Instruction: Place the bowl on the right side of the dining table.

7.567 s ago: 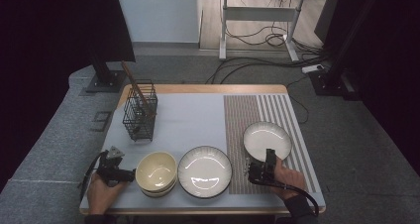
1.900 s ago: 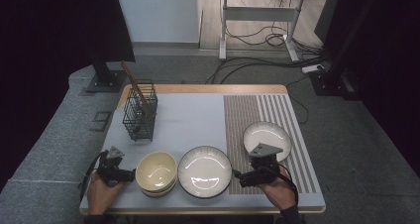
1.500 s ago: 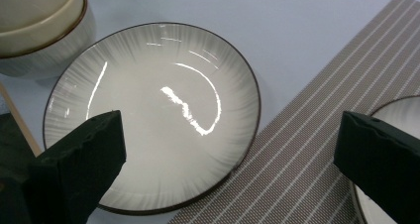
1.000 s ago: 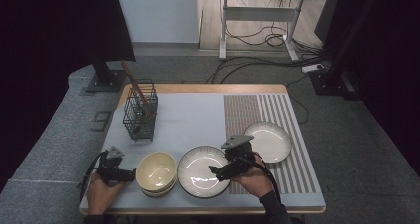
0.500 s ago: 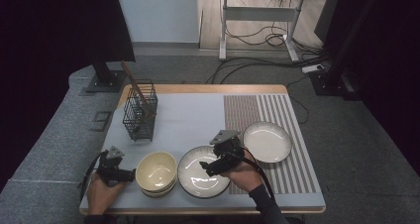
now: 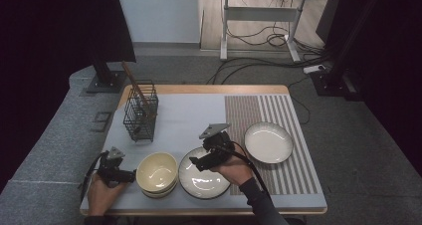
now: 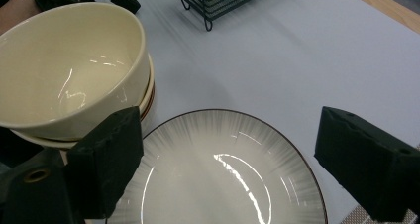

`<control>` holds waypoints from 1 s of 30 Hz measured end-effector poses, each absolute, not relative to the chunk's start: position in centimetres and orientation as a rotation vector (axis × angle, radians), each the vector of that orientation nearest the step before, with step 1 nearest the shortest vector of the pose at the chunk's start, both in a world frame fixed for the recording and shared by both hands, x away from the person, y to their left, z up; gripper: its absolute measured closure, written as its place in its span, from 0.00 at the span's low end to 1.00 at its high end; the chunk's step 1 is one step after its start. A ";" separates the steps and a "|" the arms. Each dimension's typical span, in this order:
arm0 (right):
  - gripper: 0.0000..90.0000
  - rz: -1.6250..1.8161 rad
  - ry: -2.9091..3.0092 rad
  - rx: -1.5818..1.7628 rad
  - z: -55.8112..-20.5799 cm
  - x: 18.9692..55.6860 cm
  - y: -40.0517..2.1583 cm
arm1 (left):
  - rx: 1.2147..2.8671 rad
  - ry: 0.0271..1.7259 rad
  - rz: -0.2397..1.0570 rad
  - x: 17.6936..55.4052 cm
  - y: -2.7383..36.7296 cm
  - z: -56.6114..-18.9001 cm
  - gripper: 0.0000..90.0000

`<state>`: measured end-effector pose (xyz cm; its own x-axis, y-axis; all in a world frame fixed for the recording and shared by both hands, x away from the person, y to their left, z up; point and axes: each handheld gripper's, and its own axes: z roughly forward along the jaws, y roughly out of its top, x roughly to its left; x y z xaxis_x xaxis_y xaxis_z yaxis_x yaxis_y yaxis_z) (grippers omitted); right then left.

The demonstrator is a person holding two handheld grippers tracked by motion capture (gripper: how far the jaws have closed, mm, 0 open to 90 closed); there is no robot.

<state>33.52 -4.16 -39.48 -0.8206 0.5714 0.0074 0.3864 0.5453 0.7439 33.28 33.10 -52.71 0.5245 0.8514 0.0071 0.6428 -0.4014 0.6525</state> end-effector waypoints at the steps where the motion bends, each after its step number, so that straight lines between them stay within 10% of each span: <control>1: 0.14 1.137 2.548 0.800 -39.5 33.6 -4.0 | 2.171 1.209 0.458 33.3 33.1 -52.7 0.00; 30: 0.31 1.052 2.679 0.762 -40.4 34.7 2.9 | 2.174 1.208 0.456 33.3 33.1 -52.7 0.00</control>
<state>34.70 2.92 -40.41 -0.8565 0.5151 0.0329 0.3998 0.6218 0.6735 33.29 33.11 -52.70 0.5257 0.8506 0.0069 0.6430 -0.4027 0.6515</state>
